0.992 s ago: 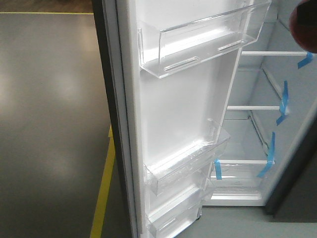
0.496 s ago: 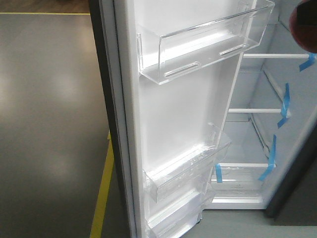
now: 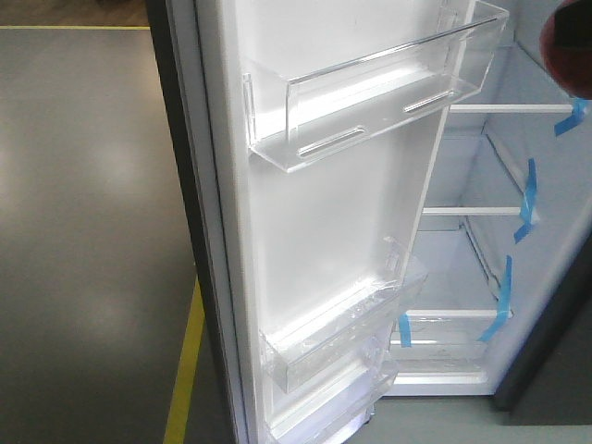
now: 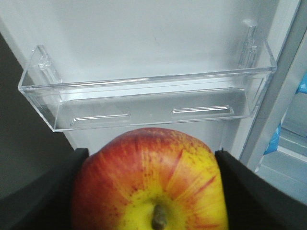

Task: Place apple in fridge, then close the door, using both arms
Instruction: 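Move the right gripper with the apple above the upper door shelf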

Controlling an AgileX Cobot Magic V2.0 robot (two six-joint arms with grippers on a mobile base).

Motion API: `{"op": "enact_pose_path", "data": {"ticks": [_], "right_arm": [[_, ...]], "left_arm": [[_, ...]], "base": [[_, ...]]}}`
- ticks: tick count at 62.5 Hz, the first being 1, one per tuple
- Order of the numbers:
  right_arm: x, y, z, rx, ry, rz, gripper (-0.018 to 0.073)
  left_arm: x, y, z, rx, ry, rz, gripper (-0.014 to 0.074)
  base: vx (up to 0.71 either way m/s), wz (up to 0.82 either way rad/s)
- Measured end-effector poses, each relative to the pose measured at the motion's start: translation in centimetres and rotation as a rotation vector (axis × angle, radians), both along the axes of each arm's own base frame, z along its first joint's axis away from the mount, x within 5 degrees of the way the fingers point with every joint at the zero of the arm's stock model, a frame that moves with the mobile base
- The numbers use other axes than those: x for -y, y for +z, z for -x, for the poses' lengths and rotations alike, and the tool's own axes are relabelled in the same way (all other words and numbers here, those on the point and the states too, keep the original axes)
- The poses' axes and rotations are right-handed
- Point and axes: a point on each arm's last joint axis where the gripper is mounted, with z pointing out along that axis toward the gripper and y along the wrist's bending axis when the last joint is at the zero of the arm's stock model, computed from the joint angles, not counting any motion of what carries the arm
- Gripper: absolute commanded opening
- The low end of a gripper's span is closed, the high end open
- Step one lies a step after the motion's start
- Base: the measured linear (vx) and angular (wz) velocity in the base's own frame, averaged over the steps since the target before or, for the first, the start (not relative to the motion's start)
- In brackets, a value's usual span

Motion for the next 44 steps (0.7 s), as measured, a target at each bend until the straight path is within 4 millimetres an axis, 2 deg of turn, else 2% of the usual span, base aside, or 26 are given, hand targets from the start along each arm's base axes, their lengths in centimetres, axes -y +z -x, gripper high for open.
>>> {"op": "enact_pose_path", "data": {"ticks": [44], "right_arm": [[0.0,0.0,0.0,0.0,0.0,0.0,0.0069]], "left_arm": [[0.0,0.0,0.0,0.0,0.0,0.0,-0.0006]], "base": [[0.02,-0.01]]}}
